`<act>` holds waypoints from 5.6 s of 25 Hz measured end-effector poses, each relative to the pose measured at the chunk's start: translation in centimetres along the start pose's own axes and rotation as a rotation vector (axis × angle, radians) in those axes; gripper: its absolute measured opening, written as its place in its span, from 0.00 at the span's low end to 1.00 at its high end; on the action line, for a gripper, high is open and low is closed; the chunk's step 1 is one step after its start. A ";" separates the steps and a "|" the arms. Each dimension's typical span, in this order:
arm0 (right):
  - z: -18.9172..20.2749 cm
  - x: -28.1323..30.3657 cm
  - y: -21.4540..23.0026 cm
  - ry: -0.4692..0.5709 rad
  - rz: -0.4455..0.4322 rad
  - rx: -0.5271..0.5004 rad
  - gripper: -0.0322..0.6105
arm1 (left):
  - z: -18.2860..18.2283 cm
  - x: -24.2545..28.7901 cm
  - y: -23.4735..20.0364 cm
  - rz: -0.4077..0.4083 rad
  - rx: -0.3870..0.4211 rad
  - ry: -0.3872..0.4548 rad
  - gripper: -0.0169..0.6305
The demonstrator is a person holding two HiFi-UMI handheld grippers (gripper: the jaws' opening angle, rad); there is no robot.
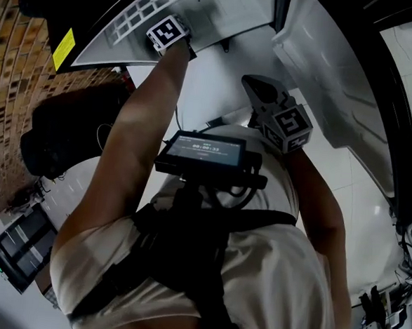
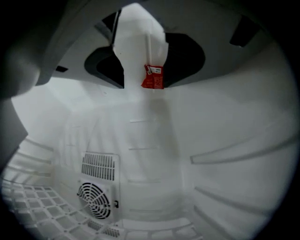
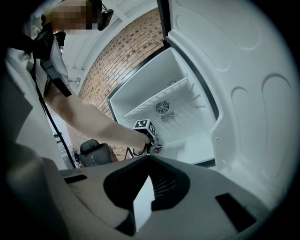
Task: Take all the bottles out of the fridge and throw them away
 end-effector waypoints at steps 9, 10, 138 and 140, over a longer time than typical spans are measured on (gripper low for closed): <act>-0.2 -0.2 -0.3 -0.060 0.019 0.028 0.04 | -1.5 3.8 -0.6 -0.018 -0.032 -0.052 0.42; -0.2 -0.4 -0.3 -0.074 0.020 0.032 0.04 | -1.6 4.2 -0.8 -0.023 -0.024 -0.054 0.37; 0.6 31.9 -35.6 -0.368 -0.527 -0.422 0.04 | 31.7 -15.1 -61.9 -0.089 -0.144 0.211 0.09; 0.5 31.8 -35.4 -0.366 -0.517 -0.419 0.04 | 31.5 -14.4 -62.3 -0.084 -0.141 0.193 0.09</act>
Point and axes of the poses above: the fingertips, and each gripper's own axes: x forward along the fingers, y to its right, z out of its underside, the point moved 9 cm from there along -x, backward along the fingers, and after that the axes turned 9 degrees about -y, right-handed, at the moved point
